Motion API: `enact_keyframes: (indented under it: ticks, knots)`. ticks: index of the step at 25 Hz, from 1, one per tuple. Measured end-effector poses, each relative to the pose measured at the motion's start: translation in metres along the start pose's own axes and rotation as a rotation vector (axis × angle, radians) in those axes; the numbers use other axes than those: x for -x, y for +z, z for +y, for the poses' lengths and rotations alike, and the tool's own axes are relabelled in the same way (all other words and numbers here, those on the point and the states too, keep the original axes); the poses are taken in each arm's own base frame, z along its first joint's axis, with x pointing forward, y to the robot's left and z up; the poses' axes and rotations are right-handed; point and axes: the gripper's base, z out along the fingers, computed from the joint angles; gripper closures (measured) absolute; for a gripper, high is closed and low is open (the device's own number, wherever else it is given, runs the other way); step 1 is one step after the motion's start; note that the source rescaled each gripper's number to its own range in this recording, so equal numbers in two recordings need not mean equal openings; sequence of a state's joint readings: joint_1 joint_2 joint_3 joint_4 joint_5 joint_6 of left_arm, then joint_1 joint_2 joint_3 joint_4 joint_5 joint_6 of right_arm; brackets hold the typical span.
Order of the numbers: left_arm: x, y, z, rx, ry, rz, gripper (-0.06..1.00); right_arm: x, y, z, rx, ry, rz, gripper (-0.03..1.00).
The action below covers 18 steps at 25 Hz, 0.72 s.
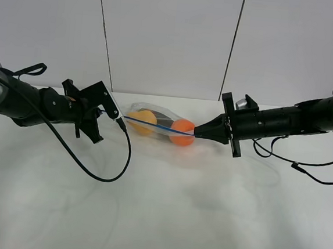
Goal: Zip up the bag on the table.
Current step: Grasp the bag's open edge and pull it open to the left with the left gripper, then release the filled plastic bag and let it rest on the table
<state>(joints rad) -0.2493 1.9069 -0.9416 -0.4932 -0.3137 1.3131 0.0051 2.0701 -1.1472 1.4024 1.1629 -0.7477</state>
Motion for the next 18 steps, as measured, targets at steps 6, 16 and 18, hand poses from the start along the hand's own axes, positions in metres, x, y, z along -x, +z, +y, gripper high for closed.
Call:
enact_keyframes:
  ticks: [6, 16, 18]
  knots:
    - [-0.001, 0.0, 0.0, 0.001, 0.0, 0.001, 0.94, 0.0, 0.0, 0.0, 0.003, 0.001, 0.0, 0.97]
    - [-0.015, 0.002, 0.017, 0.068, -0.147, 0.027, 0.06, -0.001, -0.002, -0.002, -0.01, -0.007, 0.018, 0.97]
    - [-0.023, 0.003, 0.023, 0.083, -0.194, 0.043, 0.0, -0.002, -0.002, -0.002, -0.012, -0.008, 0.021, 0.97]
